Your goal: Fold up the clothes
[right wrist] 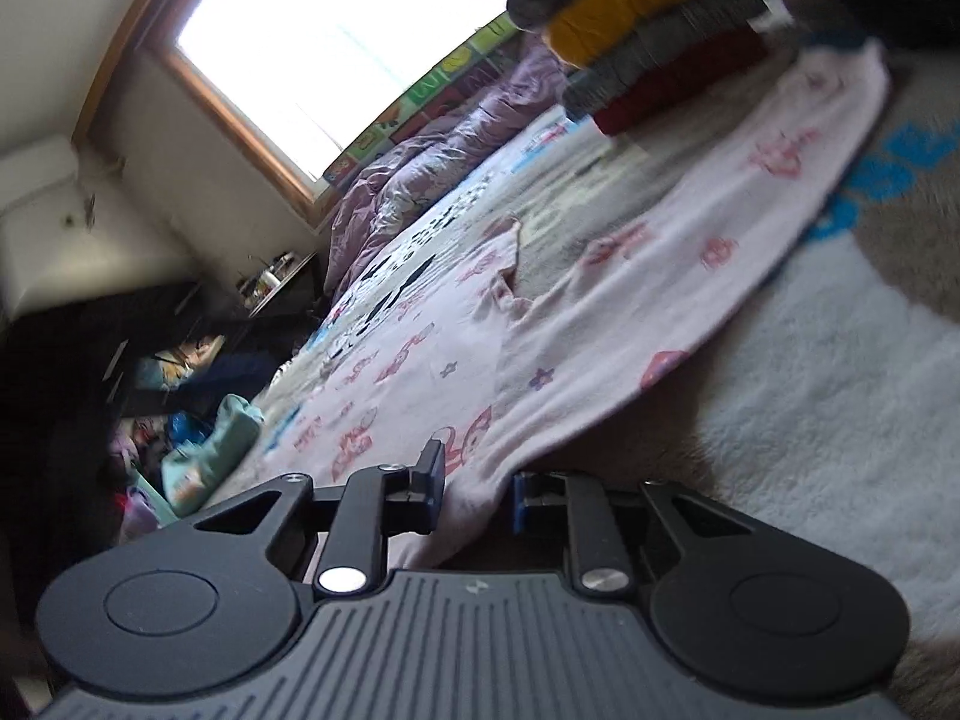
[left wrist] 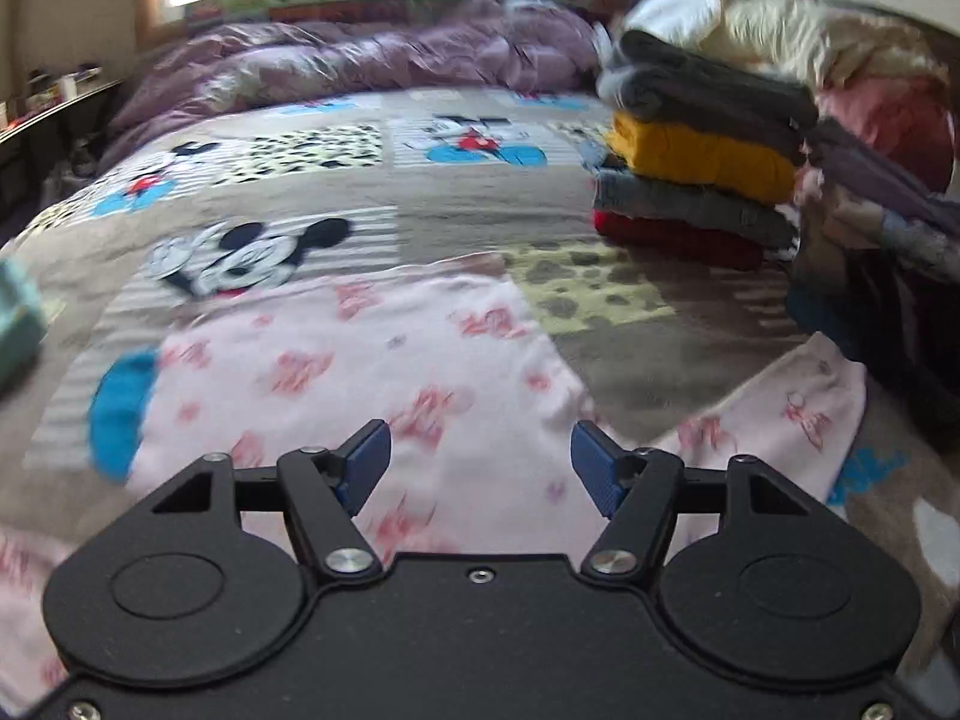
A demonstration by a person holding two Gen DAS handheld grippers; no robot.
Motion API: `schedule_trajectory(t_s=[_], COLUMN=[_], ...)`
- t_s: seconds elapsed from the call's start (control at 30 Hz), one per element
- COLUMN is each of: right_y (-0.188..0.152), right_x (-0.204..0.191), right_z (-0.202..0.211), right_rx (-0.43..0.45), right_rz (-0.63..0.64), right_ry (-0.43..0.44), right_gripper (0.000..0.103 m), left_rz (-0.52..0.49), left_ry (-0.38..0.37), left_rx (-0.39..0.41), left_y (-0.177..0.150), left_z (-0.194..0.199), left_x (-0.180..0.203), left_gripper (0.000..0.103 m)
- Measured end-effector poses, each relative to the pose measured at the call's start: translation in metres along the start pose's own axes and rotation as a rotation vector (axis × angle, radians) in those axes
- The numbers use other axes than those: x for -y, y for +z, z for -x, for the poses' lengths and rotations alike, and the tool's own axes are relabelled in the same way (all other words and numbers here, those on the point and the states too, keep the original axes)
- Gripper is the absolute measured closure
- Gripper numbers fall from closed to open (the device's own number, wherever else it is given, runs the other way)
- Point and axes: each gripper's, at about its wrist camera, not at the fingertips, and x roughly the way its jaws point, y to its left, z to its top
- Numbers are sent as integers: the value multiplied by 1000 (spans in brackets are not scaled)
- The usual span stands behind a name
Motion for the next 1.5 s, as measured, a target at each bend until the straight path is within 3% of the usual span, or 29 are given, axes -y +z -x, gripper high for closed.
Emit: schedule_trajectory(t_s=[0.17,0.23,0.47,0.57,0.9,1.03,1.17,1.23,1.5], right_y=[-4,-5,-6,-8,-4,-4,-3,-3,1], right_x=[2,2,1,0,5,5,5,4,-7], right_z=[8,8,10,10,13,14,16,17,27], right_rx=[6,8,15,18,2,-3,-1,2,47], right_rz=[30,36,29,38,-30,-44,-50,-45,62], right_ry=[-18,-26,-42,-49,-33,-33,-38,-44,-58], right_gripper=[83,83,83,83,83,83,83,83,86], left_rz=[8,-1,-73,-141,-370,-445,-496,-516,-269], left_ry=[18,41,128,167,319,410,461,478,310], left_rx=[-58,-84,-188,-232,-326,-322,-325,-321,-250], left_y=[47,60,91,97,87,84,81,81,103], left_z=[-54,-78,-143,-160,-195,-204,-210,-211,-180], left_x=[14,18,32,45,88,99,103,103,52], left_gripper=[38,48,60,67,69,86,88,95,99])
